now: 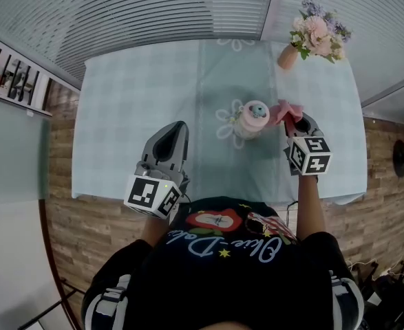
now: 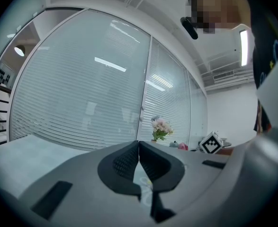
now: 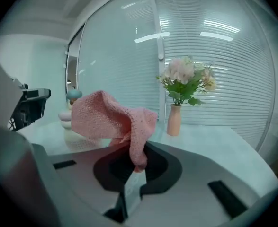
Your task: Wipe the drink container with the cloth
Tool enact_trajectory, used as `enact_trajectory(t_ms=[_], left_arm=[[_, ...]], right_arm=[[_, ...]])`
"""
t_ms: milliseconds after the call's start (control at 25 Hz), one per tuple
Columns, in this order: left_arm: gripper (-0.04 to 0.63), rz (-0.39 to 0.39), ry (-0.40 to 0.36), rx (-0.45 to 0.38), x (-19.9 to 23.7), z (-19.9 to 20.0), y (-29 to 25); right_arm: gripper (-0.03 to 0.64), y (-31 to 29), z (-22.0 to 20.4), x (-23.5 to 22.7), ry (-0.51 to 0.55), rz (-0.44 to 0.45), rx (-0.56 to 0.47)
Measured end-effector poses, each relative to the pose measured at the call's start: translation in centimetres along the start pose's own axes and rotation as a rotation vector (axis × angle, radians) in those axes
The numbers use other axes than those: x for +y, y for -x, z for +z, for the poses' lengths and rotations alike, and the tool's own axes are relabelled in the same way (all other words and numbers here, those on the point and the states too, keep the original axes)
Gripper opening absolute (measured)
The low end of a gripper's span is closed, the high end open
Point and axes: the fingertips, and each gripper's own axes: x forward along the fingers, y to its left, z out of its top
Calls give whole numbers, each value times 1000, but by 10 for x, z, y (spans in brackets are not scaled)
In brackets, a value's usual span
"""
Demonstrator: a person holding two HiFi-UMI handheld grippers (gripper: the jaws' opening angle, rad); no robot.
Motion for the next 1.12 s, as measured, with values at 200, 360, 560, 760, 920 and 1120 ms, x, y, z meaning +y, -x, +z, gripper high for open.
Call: enact_trajectory(t_ms=[200, 360, 560, 760, 920, 1120], left_arm=[[5, -17, 1, 7, -4, -1, -2], [5, -38, -4, 16, -6, -3, -9], [5, -60, -8, 11, -11, -5, -18], [5, -88, 1, 31, -21, -13, -23], [5, -101, -5, 31, -26, -11, -29], [5, -115, -8, 34, -32, -11, -31]], right_arm=[[12, 32, 12, 6, -96, -8, -89], [12, 55, 24, 11, -130, -15, -165], [12, 78, 26, 10, -133, -53, -227], [12, 95, 14, 11, -163, -70, -230], [12, 101, 17, 8, -157, -81, -243], [12, 104, 20, 9, -147, -77, -252]])
